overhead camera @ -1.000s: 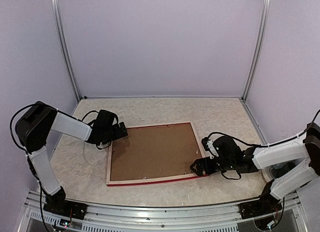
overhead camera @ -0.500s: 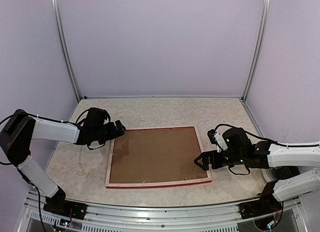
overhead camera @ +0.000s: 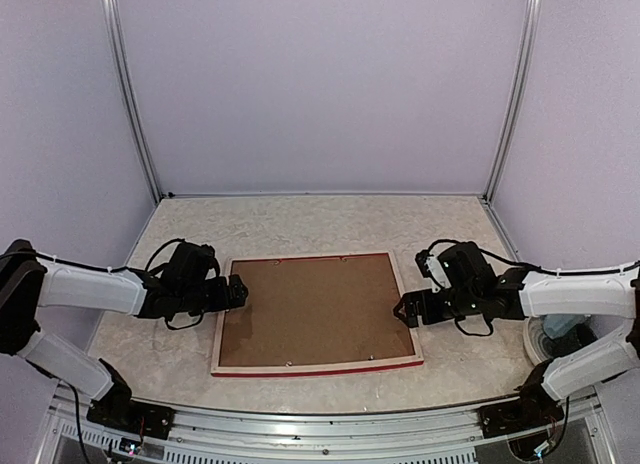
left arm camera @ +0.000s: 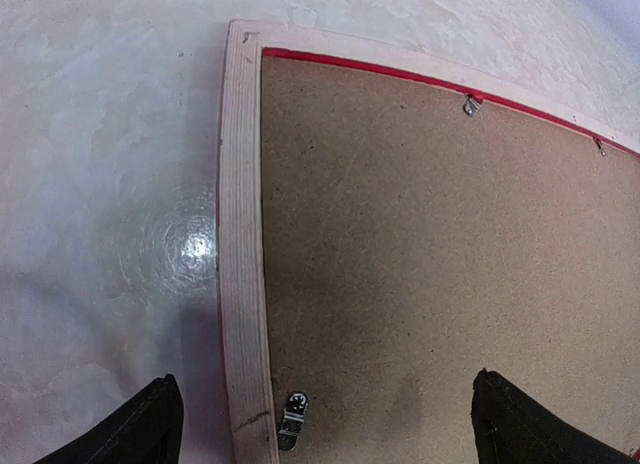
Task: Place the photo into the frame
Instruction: Rotate the fastener on the backboard, then press the fastener onto the backboard.
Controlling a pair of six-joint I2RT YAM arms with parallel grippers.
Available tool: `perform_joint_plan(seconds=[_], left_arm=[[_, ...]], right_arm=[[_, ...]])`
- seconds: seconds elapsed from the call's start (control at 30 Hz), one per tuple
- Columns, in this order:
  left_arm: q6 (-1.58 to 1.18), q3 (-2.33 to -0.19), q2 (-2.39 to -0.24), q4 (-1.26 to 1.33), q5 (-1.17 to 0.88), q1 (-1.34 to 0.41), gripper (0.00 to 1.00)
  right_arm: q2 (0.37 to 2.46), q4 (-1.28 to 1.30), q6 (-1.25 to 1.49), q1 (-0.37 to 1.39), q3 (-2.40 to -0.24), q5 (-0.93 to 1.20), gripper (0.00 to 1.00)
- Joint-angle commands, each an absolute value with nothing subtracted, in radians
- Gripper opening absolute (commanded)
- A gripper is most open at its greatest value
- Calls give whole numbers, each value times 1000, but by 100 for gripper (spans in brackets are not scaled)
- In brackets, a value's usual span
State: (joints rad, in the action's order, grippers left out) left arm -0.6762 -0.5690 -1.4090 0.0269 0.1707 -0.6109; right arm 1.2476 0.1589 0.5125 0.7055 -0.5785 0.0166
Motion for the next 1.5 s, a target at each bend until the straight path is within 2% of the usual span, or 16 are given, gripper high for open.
perform_joint_plan(seconds=[0.0, 0.4, 0.53, 0.8, 0.97, 1.13, 1.47], left_arm=[[-635, -531, -1375, 28, 202, -626, 99], [-563, -462, -1331, 145, 197, -670, 99], [-547, -430, -1341, 198, 184, -675, 99], [-530, -396, -1371, 266, 158, -672, 99], [-523, -397, -1379, 267, 154, -669, 99], [-523, -397, -1380, 268, 153, -666, 99], [-528, -396, -1383, 268, 145, -654, 99]], right_arm=[[1332, 136, 475, 696, -636, -48, 95], [1490, 120, 462, 696, -707, -114, 76], [1521, 128, 457, 695, -728, -123, 67], [1577, 147, 457, 696, -746, -115, 61], [1590, 148, 457, 696, -733, -111, 53], [1618, 154, 440, 696, -740, -91, 49], [1666, 186, 397, 695, -735, -75, 46]])
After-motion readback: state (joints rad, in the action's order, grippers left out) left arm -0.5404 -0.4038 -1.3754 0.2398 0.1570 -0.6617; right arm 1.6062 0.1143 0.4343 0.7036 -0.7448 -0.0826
